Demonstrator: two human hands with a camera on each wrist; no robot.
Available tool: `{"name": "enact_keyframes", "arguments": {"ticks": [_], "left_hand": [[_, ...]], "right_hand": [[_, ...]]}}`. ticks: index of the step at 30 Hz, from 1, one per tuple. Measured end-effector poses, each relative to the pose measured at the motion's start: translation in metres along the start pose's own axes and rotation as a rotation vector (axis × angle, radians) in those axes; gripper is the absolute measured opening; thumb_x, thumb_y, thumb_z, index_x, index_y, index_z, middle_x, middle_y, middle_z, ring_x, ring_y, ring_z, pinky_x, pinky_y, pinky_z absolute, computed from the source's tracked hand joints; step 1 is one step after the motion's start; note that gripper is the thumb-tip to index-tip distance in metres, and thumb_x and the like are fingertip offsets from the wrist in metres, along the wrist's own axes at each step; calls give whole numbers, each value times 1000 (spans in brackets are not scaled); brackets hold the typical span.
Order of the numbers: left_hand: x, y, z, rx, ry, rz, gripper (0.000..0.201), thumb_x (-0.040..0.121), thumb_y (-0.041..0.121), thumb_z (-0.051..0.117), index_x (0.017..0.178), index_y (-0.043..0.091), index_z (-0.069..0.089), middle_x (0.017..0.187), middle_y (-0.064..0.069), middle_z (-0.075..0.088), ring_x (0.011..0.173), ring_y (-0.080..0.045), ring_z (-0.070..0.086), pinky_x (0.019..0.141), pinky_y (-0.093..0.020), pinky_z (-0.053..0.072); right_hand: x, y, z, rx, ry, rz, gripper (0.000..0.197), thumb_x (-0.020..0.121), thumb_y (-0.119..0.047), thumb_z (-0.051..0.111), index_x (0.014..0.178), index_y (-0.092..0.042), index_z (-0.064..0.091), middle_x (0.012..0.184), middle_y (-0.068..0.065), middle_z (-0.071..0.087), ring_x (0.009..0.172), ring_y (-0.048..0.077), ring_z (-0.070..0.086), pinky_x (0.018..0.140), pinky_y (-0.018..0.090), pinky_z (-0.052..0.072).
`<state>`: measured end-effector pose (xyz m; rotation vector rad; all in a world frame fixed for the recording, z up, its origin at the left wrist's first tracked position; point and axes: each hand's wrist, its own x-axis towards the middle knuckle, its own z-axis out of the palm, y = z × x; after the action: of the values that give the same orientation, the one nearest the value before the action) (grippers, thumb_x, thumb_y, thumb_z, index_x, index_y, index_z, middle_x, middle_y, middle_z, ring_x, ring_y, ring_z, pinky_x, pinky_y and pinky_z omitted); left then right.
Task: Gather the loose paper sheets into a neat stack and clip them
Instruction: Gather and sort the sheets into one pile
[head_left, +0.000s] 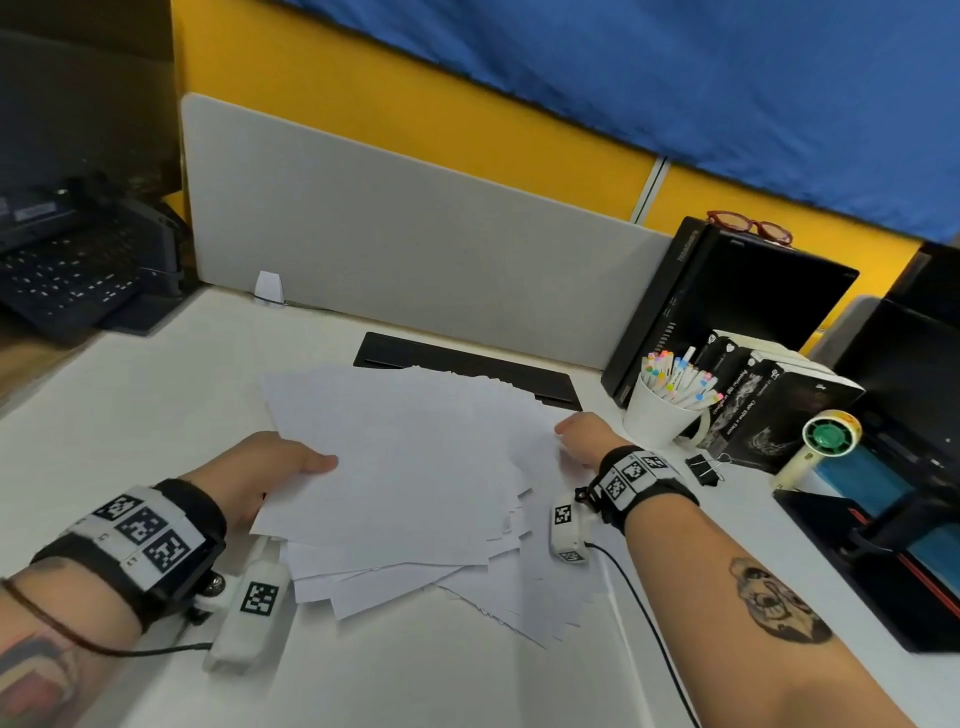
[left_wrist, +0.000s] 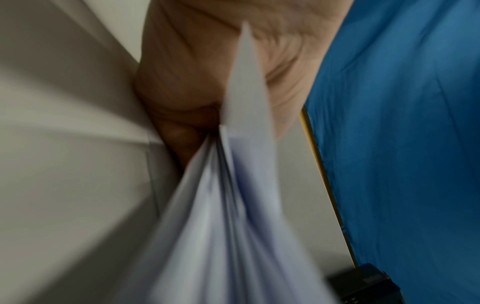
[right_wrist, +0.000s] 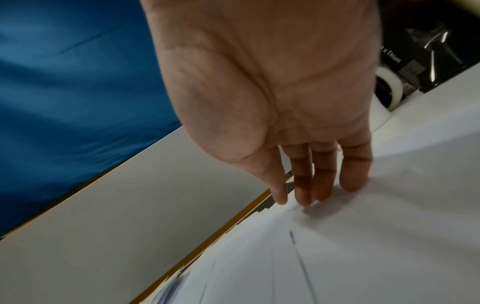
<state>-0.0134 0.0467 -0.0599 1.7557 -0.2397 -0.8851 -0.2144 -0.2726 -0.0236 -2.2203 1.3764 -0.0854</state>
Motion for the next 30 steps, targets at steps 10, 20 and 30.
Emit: {"name": "enact_keyframes", "arguments": {"ticks": [10,20,30], "left_hand": [[8,-2,-1,-28,-24,-12,28,84,5,79,109,0,69,92,-20,79,86,-41,75,73,-46,60],[13,-5,-1,-57,-27,-53,41,80,4,82,118,-2,67,109,-24,75,99,-46,72,95,-63,53],[17,-6,-4,-49,-28,-40,40,79,8,83,116,0,68,104,-22,77,94,-45,74,92,-62,55]], "right_hand": [[-8,24,-18,368,-229,146,57,71,-37,84,115,-3,68,114,19,73,106,35,71,98,50,53],[-57,-6,-34,292,10,-43,40,91,-11,72,126,-3,55,107,6,60,101,30,62,87,37,52],[-56,-16,-43,200,-209,35,48,68,-7,89,109,-9,64,107,13,73,98,34,71,89,48,59]]}}
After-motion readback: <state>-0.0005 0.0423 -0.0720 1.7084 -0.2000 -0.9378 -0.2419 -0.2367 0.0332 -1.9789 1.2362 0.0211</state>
